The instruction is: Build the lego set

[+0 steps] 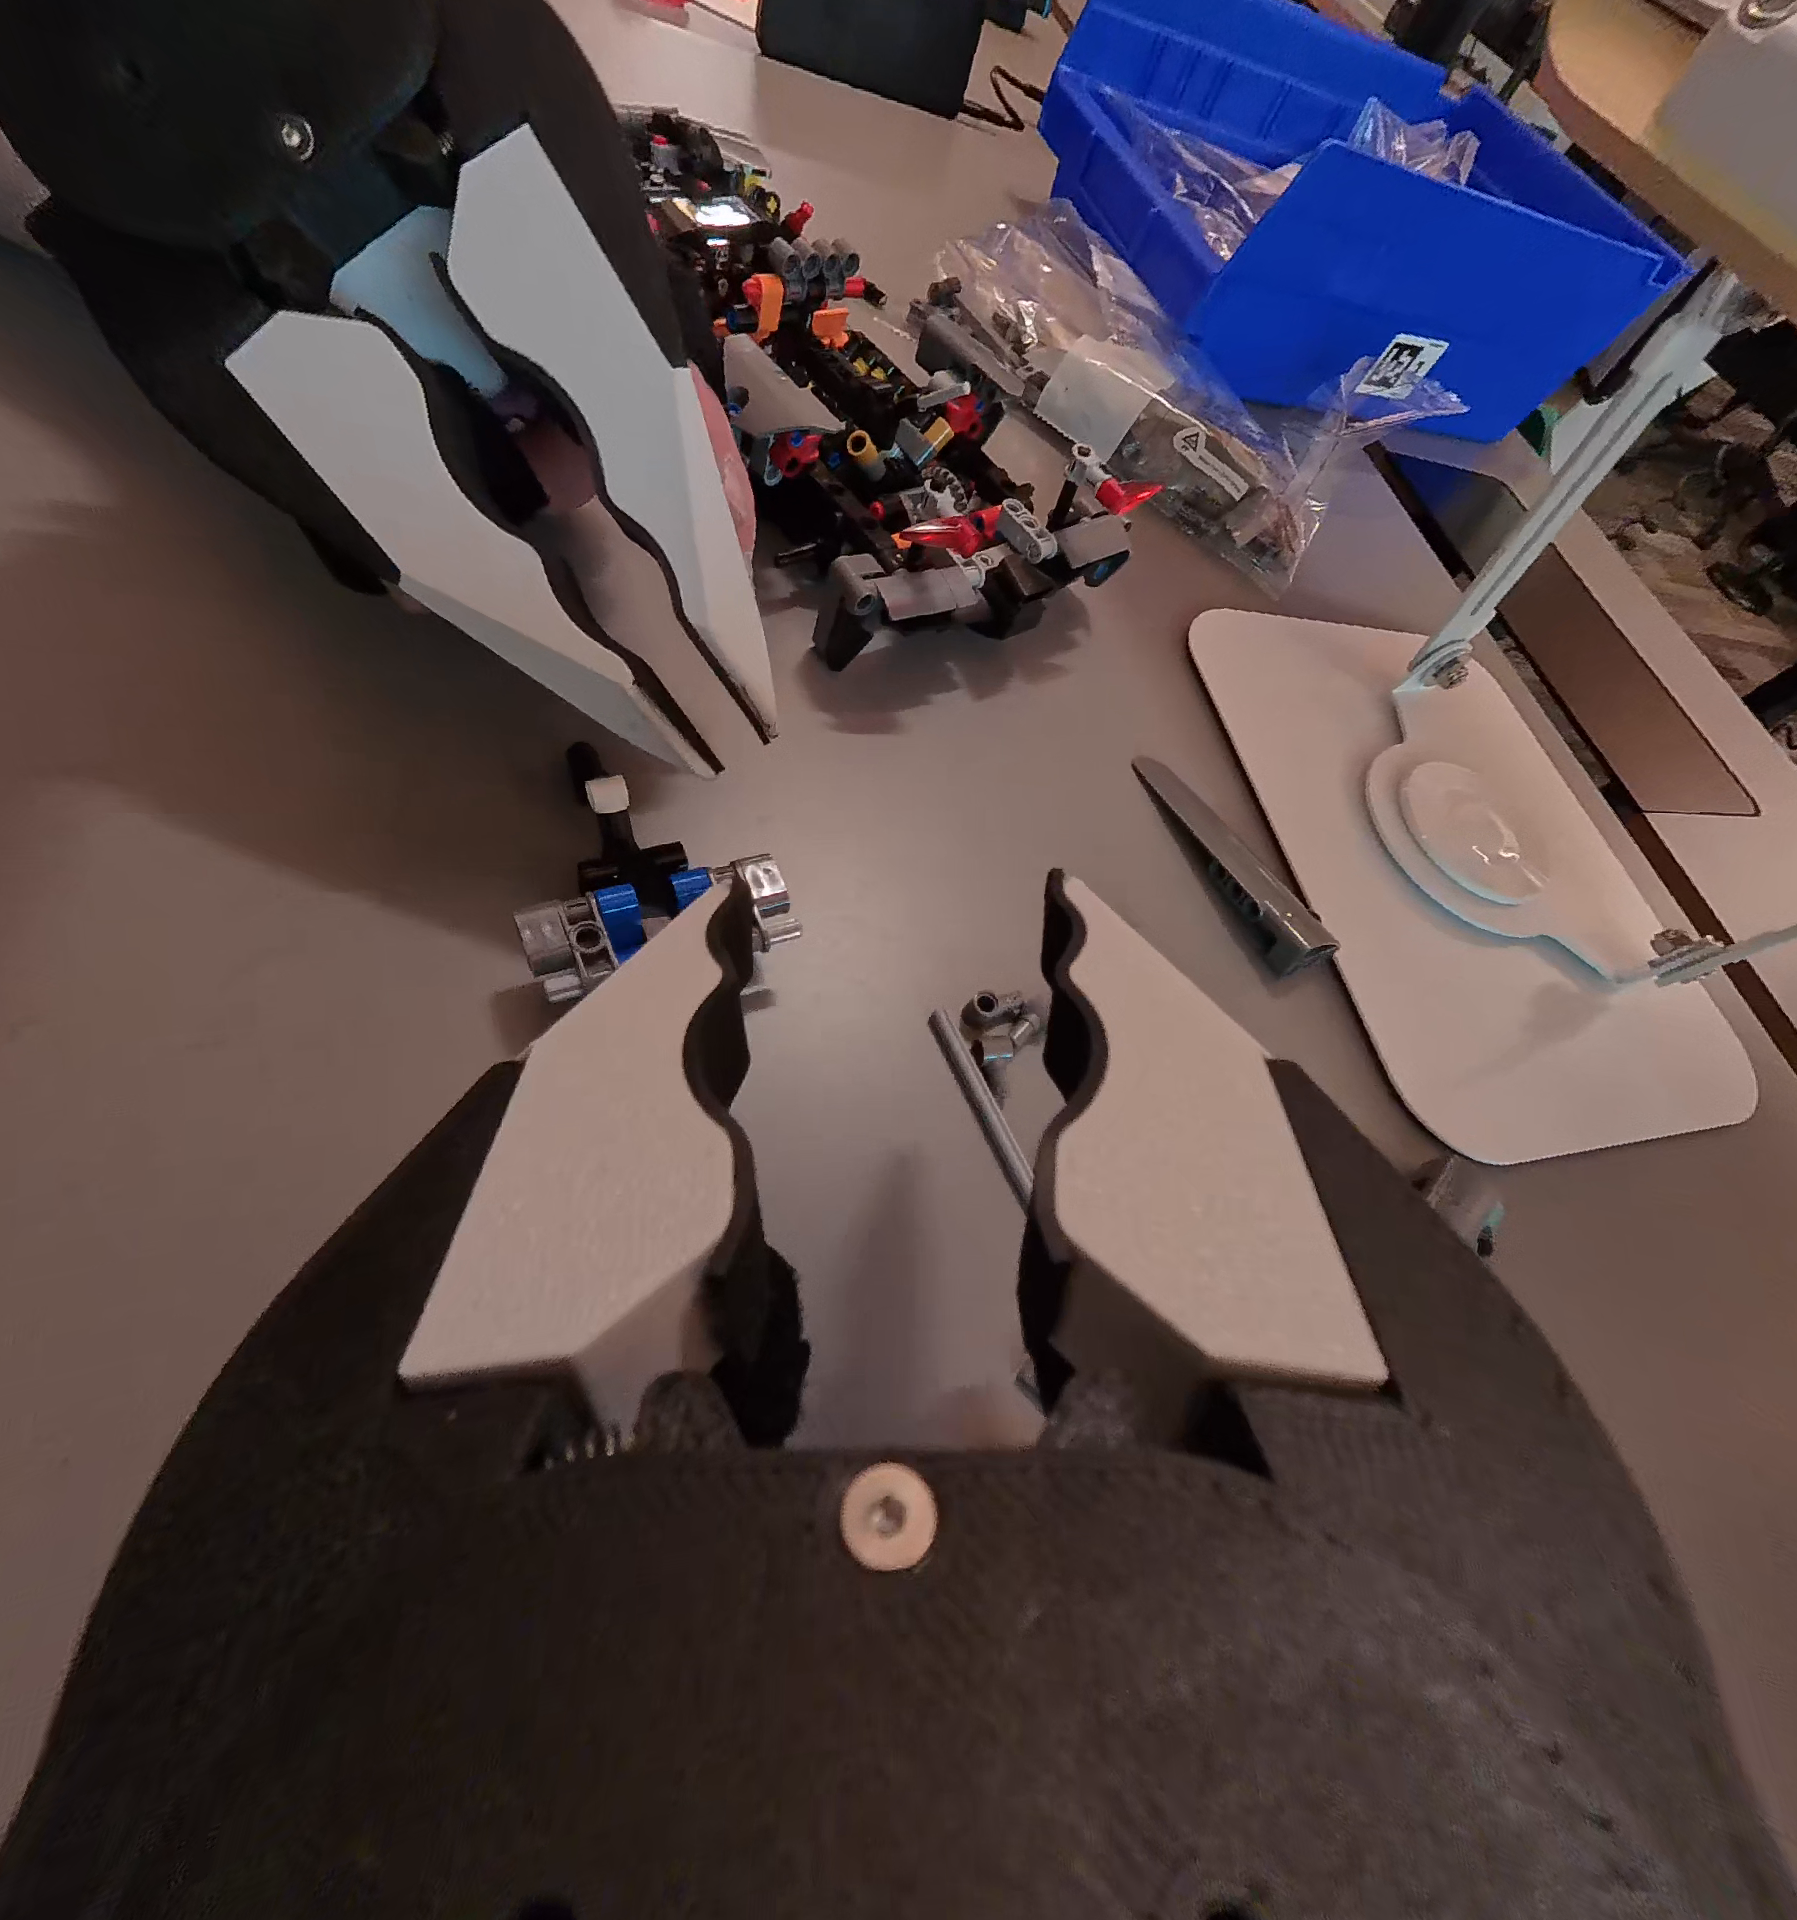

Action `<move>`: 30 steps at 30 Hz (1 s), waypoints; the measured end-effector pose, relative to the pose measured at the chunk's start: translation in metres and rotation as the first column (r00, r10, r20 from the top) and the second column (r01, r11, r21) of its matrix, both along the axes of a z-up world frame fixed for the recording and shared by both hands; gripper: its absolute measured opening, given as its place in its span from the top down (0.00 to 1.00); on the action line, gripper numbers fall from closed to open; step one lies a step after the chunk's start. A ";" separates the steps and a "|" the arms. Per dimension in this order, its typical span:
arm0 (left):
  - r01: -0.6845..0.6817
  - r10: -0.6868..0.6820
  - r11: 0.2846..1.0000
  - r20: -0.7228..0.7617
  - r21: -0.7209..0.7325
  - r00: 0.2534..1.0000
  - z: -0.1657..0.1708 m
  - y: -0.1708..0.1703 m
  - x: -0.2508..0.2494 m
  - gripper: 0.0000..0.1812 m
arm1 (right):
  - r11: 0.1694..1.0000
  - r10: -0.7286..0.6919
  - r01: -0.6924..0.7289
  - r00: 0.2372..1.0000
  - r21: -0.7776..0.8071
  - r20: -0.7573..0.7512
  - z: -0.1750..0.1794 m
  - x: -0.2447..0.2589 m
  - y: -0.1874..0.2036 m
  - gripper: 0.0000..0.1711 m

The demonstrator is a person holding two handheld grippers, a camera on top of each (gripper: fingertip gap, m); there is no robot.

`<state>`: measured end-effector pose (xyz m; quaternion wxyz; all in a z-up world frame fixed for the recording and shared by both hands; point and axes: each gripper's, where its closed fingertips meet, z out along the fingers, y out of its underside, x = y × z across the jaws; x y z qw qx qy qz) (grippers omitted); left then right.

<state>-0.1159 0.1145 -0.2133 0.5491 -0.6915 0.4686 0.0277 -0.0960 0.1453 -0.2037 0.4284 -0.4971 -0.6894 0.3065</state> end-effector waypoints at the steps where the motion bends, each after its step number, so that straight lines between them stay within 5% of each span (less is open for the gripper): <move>1: -0.002 0.002 1.000 -0.001 0.001 1.000 0.000 0.000 0.000 0.95 | 1.000 -0.004 0.004 1.000 -0.005 -0.006 0.001 0.000 0.001 0.68; 17: -0.009 0.009 1.000 0.005 0.008 1.000 0.002 0.002 -0.002 0.96 | 1.000 0.000 0.000 1.000 -0.026 -0.012 0.001 0.000 0.001 0.67; 30: -0.022 0.024 0.999 0.037 -0.034 0.999 0.000 0.003 -0.002 0.78 | 0.997 -0.043 0.044 0.999 -0.063 0.022 -0.004 0.001 0.009 0.52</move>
